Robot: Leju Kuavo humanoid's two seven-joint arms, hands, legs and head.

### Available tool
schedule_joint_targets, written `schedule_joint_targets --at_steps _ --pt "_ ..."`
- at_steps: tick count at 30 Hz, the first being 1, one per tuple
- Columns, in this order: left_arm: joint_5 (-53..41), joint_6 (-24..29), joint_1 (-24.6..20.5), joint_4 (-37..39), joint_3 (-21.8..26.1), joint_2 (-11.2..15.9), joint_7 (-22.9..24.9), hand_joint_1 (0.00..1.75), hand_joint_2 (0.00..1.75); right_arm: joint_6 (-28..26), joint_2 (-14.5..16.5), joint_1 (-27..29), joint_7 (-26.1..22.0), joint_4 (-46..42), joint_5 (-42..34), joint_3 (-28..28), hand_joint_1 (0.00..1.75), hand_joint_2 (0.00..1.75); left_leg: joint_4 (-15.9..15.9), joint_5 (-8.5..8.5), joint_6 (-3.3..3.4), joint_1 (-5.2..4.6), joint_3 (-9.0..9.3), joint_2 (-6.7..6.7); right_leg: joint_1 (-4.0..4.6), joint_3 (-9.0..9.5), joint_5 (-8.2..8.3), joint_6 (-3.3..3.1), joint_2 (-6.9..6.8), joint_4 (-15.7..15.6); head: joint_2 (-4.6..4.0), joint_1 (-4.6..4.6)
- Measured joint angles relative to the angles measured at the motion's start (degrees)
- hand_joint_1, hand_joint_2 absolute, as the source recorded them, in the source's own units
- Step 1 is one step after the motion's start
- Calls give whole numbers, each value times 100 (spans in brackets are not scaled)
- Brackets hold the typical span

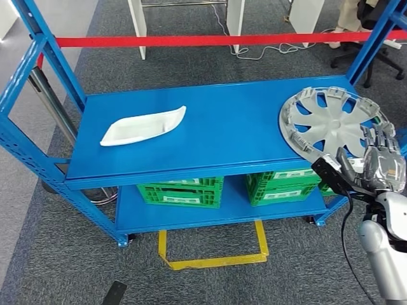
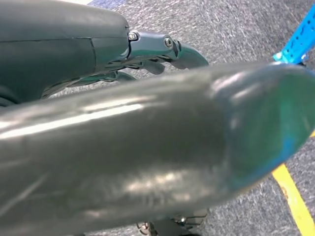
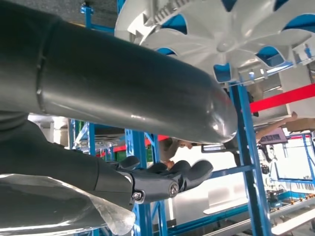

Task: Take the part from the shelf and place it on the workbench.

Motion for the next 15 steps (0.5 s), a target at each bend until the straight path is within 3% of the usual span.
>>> schedule_joint_targets --at_steps 2,4,7,8,9,10,13,15 --pt "0 2 5 0 0 -1 -1 0 0 0 0 7 9 -8 8 4 0 0 7 -18 -35 -2 0 53 -3 12 26 -71 67 -22 0 -2" --pt "0 5 -2 0 0 1 -1 0 0 0 0 1 13 -25 13 6 0 0 195 -172 -101 16 -60 27 -32 31 44 -132 128 -43 0 -9" --pt "-2 8 -2 0 0 1 -4 0 0 -1 5 7 15 -38 41 17 0 0 1188 -670 -198 69 -468 -43 -53 64 36 -190 217 -50 0 -20" --pt "-2 8 2 0 0 1 -6 0 0 -1 8 16 17 -38 55 23 0 0 1471 -754 -212 87 -594 -44 -55 72 31 -195 253 -49 0 -19" --pt "-2 8 4 0 0 1 -8 0 0 -1 11 25 19 -38 69 30 0 0 1576 -733 -219 101 -644 -45 -58 81 27 -196 293 -49 0 -19" --pt "-2 8 5 0 0 1 -9 0 0 -1 15 30 19 -38 80 38 0 0 1462 -604 -219 113 -593 -50 -64 94 21 -192 338 -48 0 -19" --pt "-2 7 3 1 0 2 -9 0 0 -1 24 29 22 -38 88 60 0 0 450 -82 -192 144 -127 -216 -81 128 -10 -142 462 -41 0 -20" --pt "-6 6 0 2 0 2 -9 0 0 -2 27 29 26 -39 89 67 0 0 104 -48 -173 147 27 -328 -85 96 -12 -80 524 -35 0 -18"
